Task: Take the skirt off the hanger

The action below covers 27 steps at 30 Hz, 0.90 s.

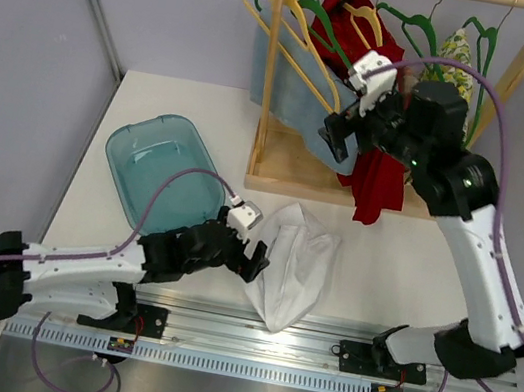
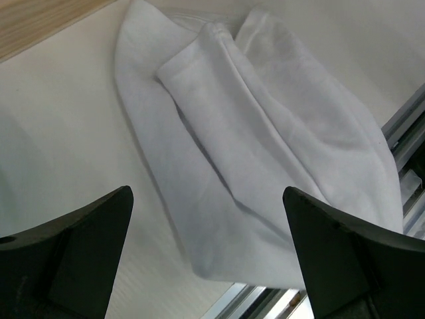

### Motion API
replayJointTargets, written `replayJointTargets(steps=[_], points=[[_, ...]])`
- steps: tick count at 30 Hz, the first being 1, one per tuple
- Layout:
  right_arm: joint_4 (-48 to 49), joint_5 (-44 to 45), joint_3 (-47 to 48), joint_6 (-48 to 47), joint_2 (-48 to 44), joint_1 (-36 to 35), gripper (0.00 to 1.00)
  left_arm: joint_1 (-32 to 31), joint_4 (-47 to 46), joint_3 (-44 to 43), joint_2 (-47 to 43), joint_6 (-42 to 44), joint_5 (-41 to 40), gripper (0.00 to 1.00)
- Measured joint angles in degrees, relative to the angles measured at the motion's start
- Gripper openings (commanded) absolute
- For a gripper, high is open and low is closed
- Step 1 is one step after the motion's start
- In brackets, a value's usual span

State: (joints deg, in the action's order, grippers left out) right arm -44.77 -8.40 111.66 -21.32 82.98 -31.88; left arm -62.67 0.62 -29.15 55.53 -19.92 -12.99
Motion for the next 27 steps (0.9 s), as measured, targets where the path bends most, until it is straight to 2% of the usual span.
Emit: replayJointTargets(steps=[7, 9, 14, 17, 18, 22, 27], points=[[-4.1, -11.4, -14.7, -11.1, -17.7, 2.3, 0.99, -1.4, -0.3, -13.6, 24.1, -2.4, 1.0, 0.98], [-4.4, -15.0, -20.1, -11.6, -20.5, 5.9, 0.99, -2.0, -0.1, -17.6, 30.8, -4.0, 1.1, 0.92], [-4.5, -18.8, -33.0, -11.1, -23.6, 12.9, 1.0, -2.6, 0.5, -21.7, 42.9, -6.6, 1.7, 0.65], [-4.3, -19.6, -39.2, -10.1, -24.6, 15.0, 1.0, -2.7, 0.3, -22.9, 43.8, -8.0, 1.8, 0.13], [-4.3, -19.8, -40.4, -9.6, -25.0, 15.4, 0.99, -2.7, 0.5, -22.9, 43.9, -8.3, 2.3, 0.0], [-3.3, -21.3, -43.9, -7.0, -27.6, 17.7, 0.99, -2.9, 2.5, -22.1, 40.8, -7.3, 1.8, 0.0], [-0.9, -21.3, -45.4, -4.3, -29.9, 19.5, 0.99, -3.2, 10.4, -20.5, 21.3, -5.0, -3.2, 0.0]])
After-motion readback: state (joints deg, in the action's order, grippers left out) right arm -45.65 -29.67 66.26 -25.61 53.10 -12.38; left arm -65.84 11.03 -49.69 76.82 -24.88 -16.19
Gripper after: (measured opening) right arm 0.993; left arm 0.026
